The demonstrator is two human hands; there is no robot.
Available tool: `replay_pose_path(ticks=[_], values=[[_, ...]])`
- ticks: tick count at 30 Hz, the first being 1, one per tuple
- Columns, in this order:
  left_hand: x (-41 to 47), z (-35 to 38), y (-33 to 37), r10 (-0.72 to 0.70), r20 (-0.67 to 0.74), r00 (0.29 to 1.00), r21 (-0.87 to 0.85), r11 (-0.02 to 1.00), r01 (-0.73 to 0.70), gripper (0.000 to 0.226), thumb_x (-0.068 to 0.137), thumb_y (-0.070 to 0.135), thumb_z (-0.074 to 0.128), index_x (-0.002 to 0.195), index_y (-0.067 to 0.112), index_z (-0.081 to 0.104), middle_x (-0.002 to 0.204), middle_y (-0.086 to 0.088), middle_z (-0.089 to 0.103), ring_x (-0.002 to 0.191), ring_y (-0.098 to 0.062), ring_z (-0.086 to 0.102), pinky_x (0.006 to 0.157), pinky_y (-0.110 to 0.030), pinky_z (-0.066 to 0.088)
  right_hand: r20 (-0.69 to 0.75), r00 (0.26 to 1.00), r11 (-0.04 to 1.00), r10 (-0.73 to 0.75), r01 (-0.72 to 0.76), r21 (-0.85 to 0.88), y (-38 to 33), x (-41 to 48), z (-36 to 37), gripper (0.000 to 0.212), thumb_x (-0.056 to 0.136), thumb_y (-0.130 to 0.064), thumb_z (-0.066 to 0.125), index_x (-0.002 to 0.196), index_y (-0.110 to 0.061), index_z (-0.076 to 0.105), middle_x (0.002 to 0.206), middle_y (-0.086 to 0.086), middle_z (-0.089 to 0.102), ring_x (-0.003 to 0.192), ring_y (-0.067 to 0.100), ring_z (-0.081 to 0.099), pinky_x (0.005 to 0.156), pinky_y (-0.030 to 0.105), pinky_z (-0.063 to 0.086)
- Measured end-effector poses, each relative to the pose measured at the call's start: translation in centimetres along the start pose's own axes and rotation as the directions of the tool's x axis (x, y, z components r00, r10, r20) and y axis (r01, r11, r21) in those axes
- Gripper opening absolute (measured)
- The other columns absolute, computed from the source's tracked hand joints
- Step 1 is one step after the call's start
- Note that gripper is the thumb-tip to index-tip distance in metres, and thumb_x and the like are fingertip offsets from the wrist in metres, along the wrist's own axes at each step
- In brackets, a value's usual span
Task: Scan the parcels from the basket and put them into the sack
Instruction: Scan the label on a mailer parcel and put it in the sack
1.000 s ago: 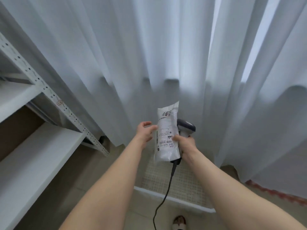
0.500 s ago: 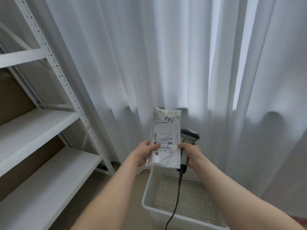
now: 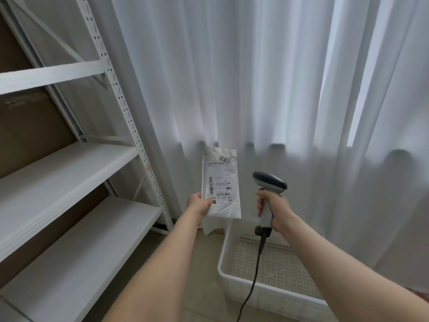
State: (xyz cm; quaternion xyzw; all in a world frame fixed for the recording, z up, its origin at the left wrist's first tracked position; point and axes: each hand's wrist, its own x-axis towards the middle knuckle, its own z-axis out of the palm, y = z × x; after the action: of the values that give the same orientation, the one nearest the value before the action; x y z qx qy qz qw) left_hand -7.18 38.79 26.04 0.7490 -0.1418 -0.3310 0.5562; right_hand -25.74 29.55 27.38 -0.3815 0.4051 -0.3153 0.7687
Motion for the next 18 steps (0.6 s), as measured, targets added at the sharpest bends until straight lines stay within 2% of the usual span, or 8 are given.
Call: replay_pose_path(ticks=[3, 5, 8, 13, 15, 18], values=[[0.1, -0.3, 0.0, 0.006, -0.050, 0.999, -0.018, 1.000, -0.007, 0.026, 0.089, -0.004, 0.055, 0.105, 0.015, 0.060, 0.113, -0.013, 0.066, 0.097, -0.029, 0.065, 0.090, -0.045, 0.054, 0.132, 0.988, 0.984, 0.076, -0.054, -0.168, -0.2, -1.3, 0.4, 0.007, 0.089, -0.005, 0.063, 0.095, -0.005, 0.060, 0.055, 0.007, 0.055, 0.043, 0.015, 0.050, 0.043, 0.024, 0.043], [-0.1, -0.1, 0.0, 0.009, -0.085, 0.996, -0.037, 0.999, -0.012, 0.025, 0.089, -0.003, 0.056, 0.105, 0.015, 0.061, 0.113, -0.013, 0.066, 0.096, -0.028, 0.064, 0.090, -0.044, 0.054, 0.166, 0.981, 0.963, 0.101, -0.055, -0.263, -0.1, -2.2, 0.6, 0.007, 0.088, -0.006, 0.064, 0.093, -0.004, 0.060, 0.053, 0.007, 0.057, 0.041, 0.015, 0.051, 0.042, 0.024, 0.044], [-0.6, 0.7, 0.0, -0.003, -0.142, 0.990, -0.049, 0.999, -0.004, 0.027, 0.089, -0.002, 0.058, 0.114, 0.008, 0.061, 0.114, -0.014, 0.066, 0.097, -0.028, 0.064, 0.091, -0.043, 0.053, 0.160, 0.981, 0.955, 0.112, -0.061, -0.290, 0.0, -3.3, 0.5, 0.006, 0.087, -0.005, 0.064, 0.090, -0.003, 0.059, 0.052, 0.006, 0.056, 0.040, 0.015, 0.050, 0.041, 0.023, 0.044], [-2.1, 2.1, 0.0, -0.014, -0.148, 0.989, -0.048, 0.999, 0.007, 0.031, 0.089, -0.003, 0.058, 0.120, 0.005, 0.058, 0.116, -0.014, 0.064, 0.098, -0.028, 0.063, 0.085, -0.037, 0.053, 0.168, 0.979, 0.947, 0.116, -0.057, -0.318, -0.4, -5.0, -1.0, 0.002, 0.086, -0.005, 0.061, 0.086, -0.004, 0.059, 0.052, 0.004, 0.054, 0.040, 0.014, 0.048, 0.041, 0.023, 0.042], [-2.7, 2.4, -0.1, -0.016, -0.143, 0.990, -0.045, 0.999, 0.010, 0.030, 0.089, -0.004, 0.057, 0.118, 0.004, 0.058, 0.116, -0.015, 0.065, 0.095, -0.028, 0.063, 0.086, -0.039, 0.054, 0.162, 0.979, 0.944, 0.120, -0.063, -0.323, -0.7, -5.6, -1.7, 0.002, 0.086, -0.005, 0.060, 0.084, -0.004, 0.059, 0.052, 0.005, 0.053, 0.040, 0.014, 0.047, 0.041, 0.023, 0.041], [-3.5, 2.8, -0.1, -0.014, -0.142, 0.990, -0.053, 0.999, 0.006, 0.032, 0.089, -0.005, 0.057, 0.120, 0.003, 0.058, 0.117, -0.016, 0.064, 0.102, -0.031, 0.063, 0.090, -0.043, 0.053, 0.167, 0.978, 0.942, 0.126, -0.065, -0.330, -1.1, -6.3, -2.5, 0.005, 0.087, -0.005, 0.058, 0.082, -0.005, 0.058, 0.052, 0.005, 0.052, 0.041, 0.015, 0.046, 0.042, 0.023, 0.041]])
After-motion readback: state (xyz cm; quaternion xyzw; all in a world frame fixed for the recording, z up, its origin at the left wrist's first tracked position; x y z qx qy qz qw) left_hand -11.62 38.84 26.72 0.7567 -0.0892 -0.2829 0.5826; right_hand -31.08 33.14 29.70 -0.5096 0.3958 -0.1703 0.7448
